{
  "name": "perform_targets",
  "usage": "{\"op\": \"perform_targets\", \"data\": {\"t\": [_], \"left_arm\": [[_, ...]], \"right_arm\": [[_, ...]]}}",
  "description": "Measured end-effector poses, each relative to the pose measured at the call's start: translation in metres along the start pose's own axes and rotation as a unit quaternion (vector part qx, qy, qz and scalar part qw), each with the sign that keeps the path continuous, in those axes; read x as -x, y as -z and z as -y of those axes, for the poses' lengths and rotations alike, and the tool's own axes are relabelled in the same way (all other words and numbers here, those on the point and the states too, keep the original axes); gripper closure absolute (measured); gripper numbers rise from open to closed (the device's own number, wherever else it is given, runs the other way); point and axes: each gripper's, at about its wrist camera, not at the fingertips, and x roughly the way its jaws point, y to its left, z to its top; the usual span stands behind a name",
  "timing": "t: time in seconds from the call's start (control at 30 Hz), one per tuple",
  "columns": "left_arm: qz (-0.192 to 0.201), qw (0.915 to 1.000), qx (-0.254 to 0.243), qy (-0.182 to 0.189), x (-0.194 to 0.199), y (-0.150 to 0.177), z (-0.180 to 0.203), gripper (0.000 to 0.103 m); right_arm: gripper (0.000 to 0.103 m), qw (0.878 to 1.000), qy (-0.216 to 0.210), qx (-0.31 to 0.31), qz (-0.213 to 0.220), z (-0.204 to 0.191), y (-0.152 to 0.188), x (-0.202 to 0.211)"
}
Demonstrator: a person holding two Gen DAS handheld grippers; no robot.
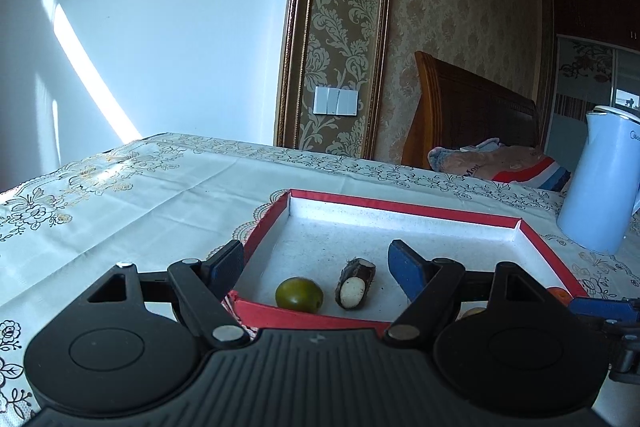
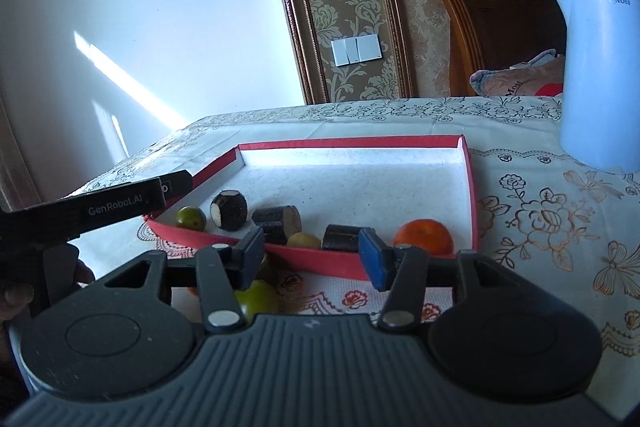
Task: Organize fruits
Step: 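Move both tools back to the loose fruits, right tool toward the brown round fruit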
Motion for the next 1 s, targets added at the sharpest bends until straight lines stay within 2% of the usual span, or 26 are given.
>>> {"op": "perform_targets", "data": {"t": [0.27,0.4,0.43,0.47,0.5,0.77,0.87,1.0], "left_arm": [[0.008,0.9996,0.016,-0.023,0.025,0.008,-0.032,0.024],[0.005,0.9993,0.023,-0.028,0.027,0.011,-0.040,0.024],[0.004,0.9993,0.023,-0.029,0.027,0.011,-0.040,0.024],[0.004,0.9993,0.021,-0.029,0.027,0.011,-0.040,0.024],[0.004,0.9994,0.018,-0.029,0.027,0.012,-0.039,0.024],[0.001,0.9990,-0.044,-0.008,0.031,0.019,-0.019,0.024],[-0.006,0.9975,-0.069,0.012,0.031,0.021,-0.011,0.024],[-0.011,0.9959,-0.087,0.022,0.031,0.023,-0.005,0.023]], "right_arm": [[0.054,0.997,-0.049,0.036,-0.052,-0.030,0.027,0.013],[0.054,0.995,-0.044,0.055,-0.070,-0.045,0.034,0.009],[0.057,0.995,-0.044,0.056,-0.075,-0.048,0.035,0.007],[0.065,0.994,-0.044,0.057,-0.082,-0.050,0.035,0.005],[0.067,0.993,-0.043,0.058,-0.089,-0.052,0.035,0.002],[0.067,0.992,-0.027,0.050,-0.111,-0.055,0.034,-0.014],[0.077,0.992,-0.024,0.048,-0.115,-0.055,0.034,-0.017],[0.078,0.993,-0.028,0.050,-0.106,-0.055,0.035,-0.011]]}}
